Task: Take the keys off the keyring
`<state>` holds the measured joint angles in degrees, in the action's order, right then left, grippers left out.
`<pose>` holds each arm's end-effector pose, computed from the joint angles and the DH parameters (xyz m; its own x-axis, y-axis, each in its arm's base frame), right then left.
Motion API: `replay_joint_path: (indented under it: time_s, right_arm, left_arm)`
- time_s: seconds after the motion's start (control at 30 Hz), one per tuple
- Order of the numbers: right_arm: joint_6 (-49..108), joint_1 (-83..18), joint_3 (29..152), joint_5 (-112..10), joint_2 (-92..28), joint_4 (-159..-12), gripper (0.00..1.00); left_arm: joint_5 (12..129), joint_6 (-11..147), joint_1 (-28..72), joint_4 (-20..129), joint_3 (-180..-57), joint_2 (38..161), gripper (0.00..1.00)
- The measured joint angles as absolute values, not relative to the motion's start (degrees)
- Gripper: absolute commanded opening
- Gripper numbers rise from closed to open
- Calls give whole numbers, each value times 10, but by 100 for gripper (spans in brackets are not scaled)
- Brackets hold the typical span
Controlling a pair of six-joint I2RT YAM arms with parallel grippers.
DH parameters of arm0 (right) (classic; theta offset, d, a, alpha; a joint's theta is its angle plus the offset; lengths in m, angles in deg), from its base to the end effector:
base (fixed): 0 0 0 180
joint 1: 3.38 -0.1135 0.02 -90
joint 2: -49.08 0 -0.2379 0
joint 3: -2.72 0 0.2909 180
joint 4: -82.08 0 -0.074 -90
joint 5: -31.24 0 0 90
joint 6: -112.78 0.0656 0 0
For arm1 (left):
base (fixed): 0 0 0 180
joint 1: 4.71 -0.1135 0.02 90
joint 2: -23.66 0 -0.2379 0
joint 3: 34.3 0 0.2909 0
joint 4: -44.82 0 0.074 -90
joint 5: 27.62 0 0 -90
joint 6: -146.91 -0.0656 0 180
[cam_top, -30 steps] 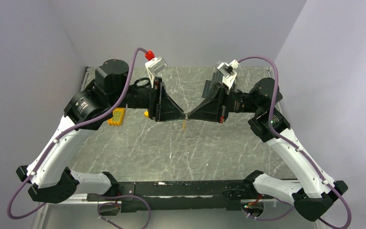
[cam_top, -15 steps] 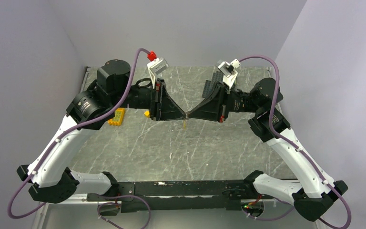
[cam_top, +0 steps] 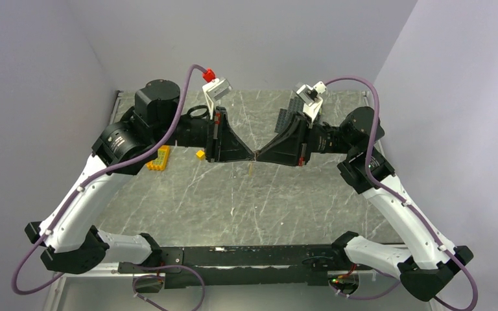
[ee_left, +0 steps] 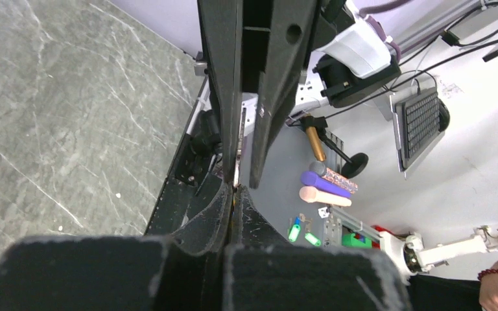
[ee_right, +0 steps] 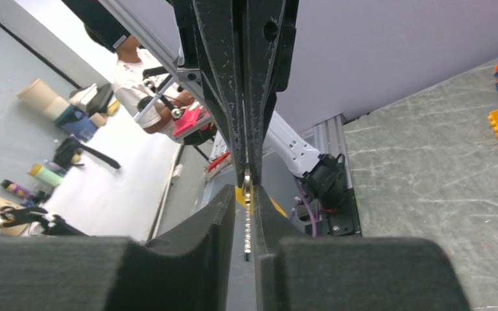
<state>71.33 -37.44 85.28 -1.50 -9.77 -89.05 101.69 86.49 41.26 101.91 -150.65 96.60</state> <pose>0.1920 0.1964 0.4621 -0.5915 0.0895 -0.8014 -0.8054 -0.1124 0.5819 0.1666 -0.2322 0.5113 -0.6287 0.1009 -0.7710 0.7747 0.1667 -0.6099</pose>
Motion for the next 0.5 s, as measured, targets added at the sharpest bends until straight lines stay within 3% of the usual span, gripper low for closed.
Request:
replay_joint_path:
  time_s: [0.1,0.2,0.33,0.5]
  right_arm:
    - [705,-375,854,-12,-98,-882,56]
    - [689,-376,857,-11,-98,-861,68]
    - [661,-376,870,-10,-99,-820,71]
    - [613,-372,903,3,-108,-759,68]
  left_arm:
    - [1005,861,416,1020,-1517,974,0]
    - [1000,860,416,1022,-1518,975,0]
    - [1002,854,417,1023,-1518,975,0]
    - [1019,837,417,1058,-1529,983,0]
